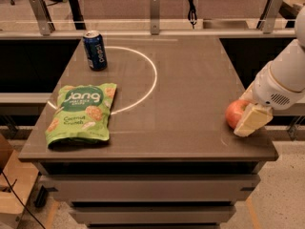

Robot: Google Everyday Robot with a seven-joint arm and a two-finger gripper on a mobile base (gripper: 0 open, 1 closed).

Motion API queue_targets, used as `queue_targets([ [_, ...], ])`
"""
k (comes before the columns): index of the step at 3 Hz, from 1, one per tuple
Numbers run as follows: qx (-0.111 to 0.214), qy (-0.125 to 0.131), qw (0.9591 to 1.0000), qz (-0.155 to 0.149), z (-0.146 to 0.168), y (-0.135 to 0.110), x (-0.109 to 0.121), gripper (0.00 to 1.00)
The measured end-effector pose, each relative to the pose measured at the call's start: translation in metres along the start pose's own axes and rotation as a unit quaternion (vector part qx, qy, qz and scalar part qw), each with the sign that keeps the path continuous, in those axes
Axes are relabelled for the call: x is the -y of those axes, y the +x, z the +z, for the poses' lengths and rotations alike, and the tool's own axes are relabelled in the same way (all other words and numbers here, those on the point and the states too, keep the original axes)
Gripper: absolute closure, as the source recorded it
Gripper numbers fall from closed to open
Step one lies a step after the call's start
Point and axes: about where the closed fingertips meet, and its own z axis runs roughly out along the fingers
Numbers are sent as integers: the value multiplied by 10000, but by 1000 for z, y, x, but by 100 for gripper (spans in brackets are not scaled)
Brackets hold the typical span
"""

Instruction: Move apple near green rice chip bag

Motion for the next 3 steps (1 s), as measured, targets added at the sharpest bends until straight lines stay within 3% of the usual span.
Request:
queue_targets([
  [1, 2, 63, 9999, -104, -8, -12, -1, 64],
  [2, 398, 324, 9983, -277, -44, -54, -2, 88],
  [3, 387, 310, 9984, -276, -42, -53, -3, 100],
])
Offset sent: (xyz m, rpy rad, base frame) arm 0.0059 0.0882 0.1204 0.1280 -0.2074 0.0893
